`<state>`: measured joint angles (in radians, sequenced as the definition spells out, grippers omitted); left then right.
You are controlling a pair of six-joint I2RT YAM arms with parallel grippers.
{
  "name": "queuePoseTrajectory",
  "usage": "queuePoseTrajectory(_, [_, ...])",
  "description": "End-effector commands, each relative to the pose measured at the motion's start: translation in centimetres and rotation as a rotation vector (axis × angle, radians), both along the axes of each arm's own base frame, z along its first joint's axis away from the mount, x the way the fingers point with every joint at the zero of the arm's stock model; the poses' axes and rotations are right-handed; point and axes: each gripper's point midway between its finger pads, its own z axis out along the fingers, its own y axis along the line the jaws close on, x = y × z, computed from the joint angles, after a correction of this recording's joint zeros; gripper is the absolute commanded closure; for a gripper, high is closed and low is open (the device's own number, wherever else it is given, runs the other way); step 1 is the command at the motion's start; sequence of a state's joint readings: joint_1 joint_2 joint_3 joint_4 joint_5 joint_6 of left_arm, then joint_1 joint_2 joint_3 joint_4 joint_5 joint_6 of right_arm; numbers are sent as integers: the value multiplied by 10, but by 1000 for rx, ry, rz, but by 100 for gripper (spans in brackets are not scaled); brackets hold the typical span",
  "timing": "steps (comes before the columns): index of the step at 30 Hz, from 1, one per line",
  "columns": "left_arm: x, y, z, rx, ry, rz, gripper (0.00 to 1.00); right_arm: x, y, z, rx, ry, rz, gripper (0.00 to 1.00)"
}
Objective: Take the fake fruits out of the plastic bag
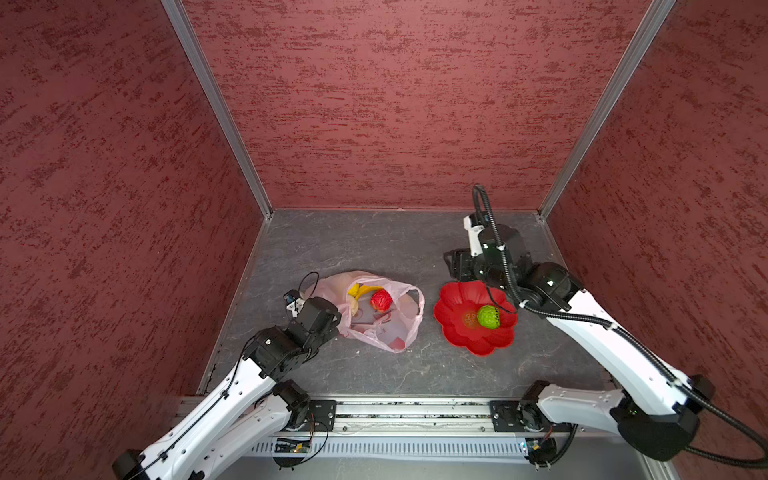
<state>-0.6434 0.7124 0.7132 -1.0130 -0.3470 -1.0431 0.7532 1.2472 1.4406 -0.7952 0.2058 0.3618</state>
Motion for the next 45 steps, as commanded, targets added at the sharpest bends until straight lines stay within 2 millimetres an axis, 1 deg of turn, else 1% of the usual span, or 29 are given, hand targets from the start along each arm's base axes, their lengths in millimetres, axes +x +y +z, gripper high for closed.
queuePoseTrajectory(1, [-7,2,-8,12,21,-1,100,-15,39,13,-73,-37,95,36])
queuePoseTrajectory(3, [-9,1,-10,10,25,0,100,-28,76,19,-88,-51,193,36])
queuePoseTrajectory(4, [-9,2,-11,10,24,1,100,-35,91,20,-93,-54,232,36])
queuePoseTrajectory(5, [-9,2,-11,9,19,4,100,-41,109,16,-100,-44,281,37])
queuePoseTrajectory(7, [-7,1,-8,6,6,6,100,-51,135,9,-99,-21,347,40])
queuePoseTrajectory(8, [-7,1,-7,4,1,8,100,-56,147,2,-90,3,381,42])
queuePoseTrajectory(10, [-5,1,-4,2,-10,10,100,-66,166,-13,-80,53,441,45])
queuePoseTrajectory(13, [-3,0,0,-9,-27,11,100,-74,183,-42,-94,141,479,49])
queuePoseTrajectory(16, [-1,-1,5,-19,-44,13,100,-77,188,-69,-133,208,483,52])
queuePoseTrajectory(19, [0,-1,7,-25,-58,17,100,-79,192,-93,-151,259,489,53])
queuePoseTrajectory(22, [0,0,7,-26,-59,17,100,-80,200,-123,-167,320,487,54])
queuePoseTrajectory(25, [-2,0,6,-31,-57,21,100,-72,202,-153,-186,376,442,56])
queuePoseTrajectory(27, [-3,2,4,-32,-55,26,100,-62,202,-167,-179,396,411,56])
queuePoseTrajectory(32, [-9,8,-5,-10,-32,36,100,-32,194,-190,-161,415,309,55])
queuePoseTrajectory(36, [-15,12,-12,7,-9,40,100,-10,183,-204,-196,409,227,48])
queuePoseTrajectory(40, [-18,13,-20,-5,6,44,100,9,174,-219,-224,408,151,37])
queuePoseTrajectory(43, [-18,9,-27,-20,10,37,100,17,174,-230,-232,406,128,30])
queuePoseTrajectory(45, [-17,7,-29,-27,7,30,100,22,177,-237,-221,408,123,27])
